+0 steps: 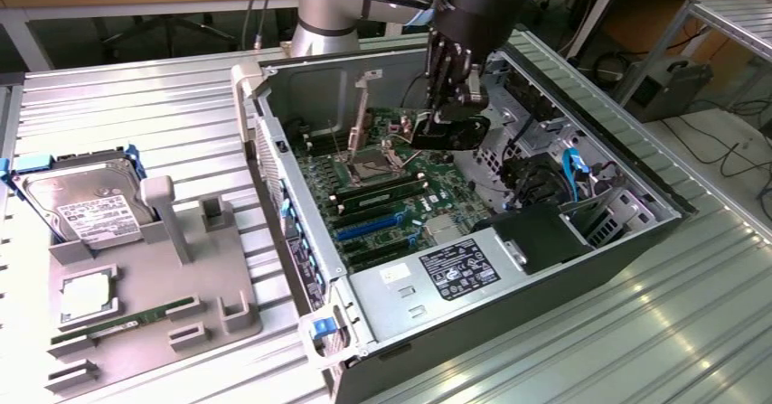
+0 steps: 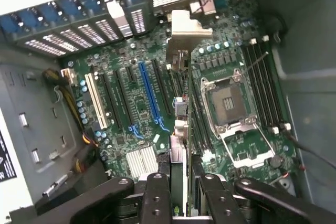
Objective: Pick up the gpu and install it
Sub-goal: 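Insert the gpu into the slot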
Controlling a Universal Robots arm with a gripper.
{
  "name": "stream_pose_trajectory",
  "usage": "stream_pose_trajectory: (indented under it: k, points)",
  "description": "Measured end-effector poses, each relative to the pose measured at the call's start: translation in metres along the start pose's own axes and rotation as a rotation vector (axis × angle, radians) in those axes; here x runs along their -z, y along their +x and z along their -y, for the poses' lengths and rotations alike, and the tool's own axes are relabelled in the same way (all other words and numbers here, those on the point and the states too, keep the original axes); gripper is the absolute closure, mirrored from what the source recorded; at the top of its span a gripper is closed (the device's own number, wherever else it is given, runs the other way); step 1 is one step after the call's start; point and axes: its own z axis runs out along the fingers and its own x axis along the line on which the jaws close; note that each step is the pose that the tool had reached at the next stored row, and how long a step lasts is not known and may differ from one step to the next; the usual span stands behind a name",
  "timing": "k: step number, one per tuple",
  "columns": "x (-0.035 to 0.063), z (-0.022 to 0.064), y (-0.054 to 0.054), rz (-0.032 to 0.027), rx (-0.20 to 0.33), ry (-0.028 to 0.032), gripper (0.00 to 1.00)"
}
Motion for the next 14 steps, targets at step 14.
stream_pose_trajectory:
  k: [14]
  points:
    - [-0.0145, 0.0012, 0.004, -0.0078, 0.213, -0.0079, 0.74]
